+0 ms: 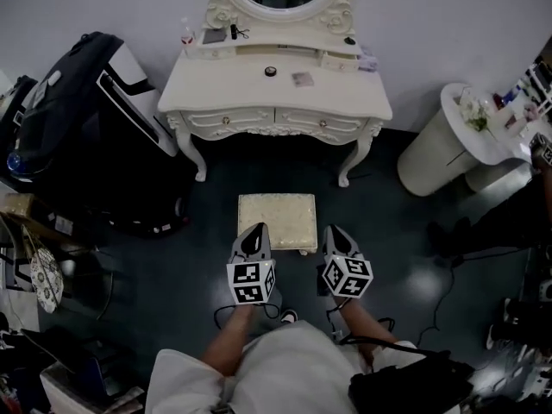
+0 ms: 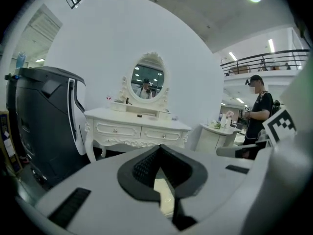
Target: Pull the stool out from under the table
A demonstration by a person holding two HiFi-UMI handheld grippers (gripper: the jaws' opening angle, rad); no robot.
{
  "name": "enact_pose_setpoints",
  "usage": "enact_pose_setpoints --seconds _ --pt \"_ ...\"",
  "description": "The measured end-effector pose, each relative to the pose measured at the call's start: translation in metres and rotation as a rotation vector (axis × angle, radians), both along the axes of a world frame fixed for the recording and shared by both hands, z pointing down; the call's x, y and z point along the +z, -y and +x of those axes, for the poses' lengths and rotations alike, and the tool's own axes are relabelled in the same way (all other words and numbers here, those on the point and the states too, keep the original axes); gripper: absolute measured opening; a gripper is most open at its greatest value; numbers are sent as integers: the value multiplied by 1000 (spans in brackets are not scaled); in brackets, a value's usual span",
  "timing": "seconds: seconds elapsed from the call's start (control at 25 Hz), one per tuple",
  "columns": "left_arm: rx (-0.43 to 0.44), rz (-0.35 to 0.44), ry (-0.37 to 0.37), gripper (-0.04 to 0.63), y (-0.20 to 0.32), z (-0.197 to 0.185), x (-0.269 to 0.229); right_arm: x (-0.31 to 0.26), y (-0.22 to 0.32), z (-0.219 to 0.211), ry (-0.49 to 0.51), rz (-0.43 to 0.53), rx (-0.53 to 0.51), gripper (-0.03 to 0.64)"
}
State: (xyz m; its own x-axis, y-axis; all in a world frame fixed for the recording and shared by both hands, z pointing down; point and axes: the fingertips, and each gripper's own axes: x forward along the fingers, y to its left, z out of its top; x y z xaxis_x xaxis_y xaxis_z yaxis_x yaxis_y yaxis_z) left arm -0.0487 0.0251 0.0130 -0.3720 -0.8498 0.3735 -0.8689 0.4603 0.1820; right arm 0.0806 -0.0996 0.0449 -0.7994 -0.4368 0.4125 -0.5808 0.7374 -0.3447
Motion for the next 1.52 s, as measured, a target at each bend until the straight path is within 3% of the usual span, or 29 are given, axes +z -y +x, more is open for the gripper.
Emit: enact_pose_setpoints --seconds 0.28,0.52,0.76,1.04,1.52 --pt "-4 107 40 9 11 4 -72 -81 8 3 97 158 -25 0" --pt "-5 172 125 9 16 13 -136 -133 16 15 136 222 -16 0" --pt "-5 211 126 9 7 39 -167 -146 9 39 127 197 -5 0" --pt "-22 198 103 9 -20 48 -164 -138 -18 48 103 162 -8 0" --pt "-13 199 55 9 -92 82 -151 -135 -109 45 111 124 -49 0"
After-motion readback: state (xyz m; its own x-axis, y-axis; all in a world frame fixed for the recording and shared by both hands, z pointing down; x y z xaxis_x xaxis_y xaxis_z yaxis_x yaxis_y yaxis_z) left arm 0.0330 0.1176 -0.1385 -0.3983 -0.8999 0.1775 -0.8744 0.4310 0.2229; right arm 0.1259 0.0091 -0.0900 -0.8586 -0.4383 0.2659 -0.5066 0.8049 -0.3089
